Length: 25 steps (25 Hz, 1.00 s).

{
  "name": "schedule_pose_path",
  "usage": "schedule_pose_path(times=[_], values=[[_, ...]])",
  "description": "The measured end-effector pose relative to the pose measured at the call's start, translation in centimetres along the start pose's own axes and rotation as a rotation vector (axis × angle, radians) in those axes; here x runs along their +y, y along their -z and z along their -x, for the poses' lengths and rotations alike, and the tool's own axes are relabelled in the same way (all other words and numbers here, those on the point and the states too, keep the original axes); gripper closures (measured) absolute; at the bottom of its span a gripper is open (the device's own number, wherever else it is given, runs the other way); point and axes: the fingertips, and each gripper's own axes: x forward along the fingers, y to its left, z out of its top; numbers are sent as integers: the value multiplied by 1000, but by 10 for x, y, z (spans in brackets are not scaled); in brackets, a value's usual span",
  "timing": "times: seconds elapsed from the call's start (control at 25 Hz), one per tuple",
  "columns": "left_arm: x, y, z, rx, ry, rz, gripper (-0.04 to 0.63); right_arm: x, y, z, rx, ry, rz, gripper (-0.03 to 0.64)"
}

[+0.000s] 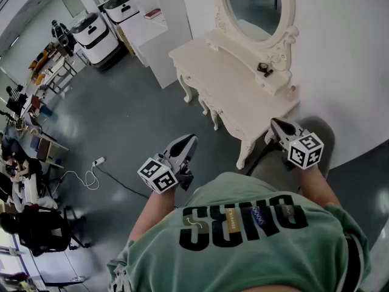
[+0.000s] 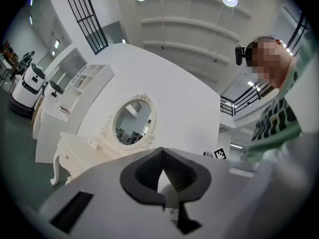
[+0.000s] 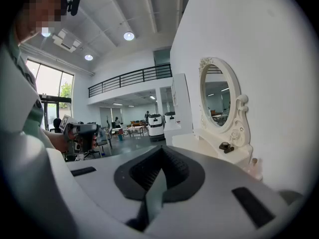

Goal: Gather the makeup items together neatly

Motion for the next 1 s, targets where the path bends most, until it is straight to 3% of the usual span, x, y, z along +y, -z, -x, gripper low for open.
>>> schedule_pose_path(times=[0.12, 0.32, 0.6, 1.0], values=[[-5, 1, -3, -5, -13, 38, 594, -3, 0, 4, 0, 1, -4, 627], [-8, 7, -10, 1, -5, 12, 594, -11, 1, 6, 2, -5, -2, 627], [-18, 9, -19, -7, -30, 42, 594, -15, -1, 12, 16, -22, 20, 627], [-15, 22, -64, -5, -49, 42, 594, -56, 1, 11, 26, -50, 36, 626]])
